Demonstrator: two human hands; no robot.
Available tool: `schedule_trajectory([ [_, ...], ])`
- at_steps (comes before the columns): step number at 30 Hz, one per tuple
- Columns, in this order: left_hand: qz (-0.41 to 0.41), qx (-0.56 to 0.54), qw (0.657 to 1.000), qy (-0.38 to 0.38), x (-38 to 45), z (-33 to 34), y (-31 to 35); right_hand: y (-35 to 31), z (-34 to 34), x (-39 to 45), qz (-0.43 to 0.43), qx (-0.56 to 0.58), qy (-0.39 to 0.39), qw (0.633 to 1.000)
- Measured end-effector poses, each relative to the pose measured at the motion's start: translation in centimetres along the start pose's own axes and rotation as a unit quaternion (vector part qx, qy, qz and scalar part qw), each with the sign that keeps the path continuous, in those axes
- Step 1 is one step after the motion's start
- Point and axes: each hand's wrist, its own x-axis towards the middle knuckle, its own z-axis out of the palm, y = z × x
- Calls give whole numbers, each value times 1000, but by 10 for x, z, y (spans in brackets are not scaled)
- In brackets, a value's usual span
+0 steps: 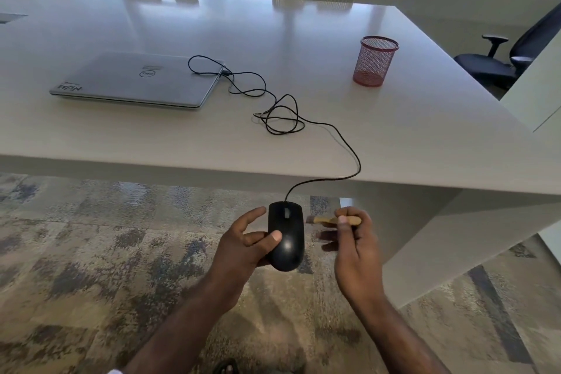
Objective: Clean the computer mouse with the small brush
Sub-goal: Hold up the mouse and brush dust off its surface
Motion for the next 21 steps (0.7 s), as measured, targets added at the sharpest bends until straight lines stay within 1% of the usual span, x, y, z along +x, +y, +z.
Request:
schedule_trajectory([
  [2, 20, 15, 1000, -7, -4, 5, -2, 0, 7, -4, 31, 30, -8, 999],
  [4, 39, 16, 999, -3, -6, 9, -2, -1, 11, -6, 49, 46, 0, 998],
  [8, 47, 39, 998, 1, -9, 11, -3, -2, 11, -8, 65, 45, 3, 997],
  [10, 39, 60, 997, -14, -12, 11, -3, -3, 11, -9, 61, 42, 4, 997],
  [13, 23, 79, 993, -80, -16, 10, -2, -2, 11, -9, 55, 42, 9, 998],
  [15, 22, 104, 988, -108, -17, 11, -2, -1, 10, -9, 54, 51, 10, 997],
  [21, 2, 148, 985, -94, -17, 13, -2, 0, 10, -10, 48, 61, 4, 997],
])
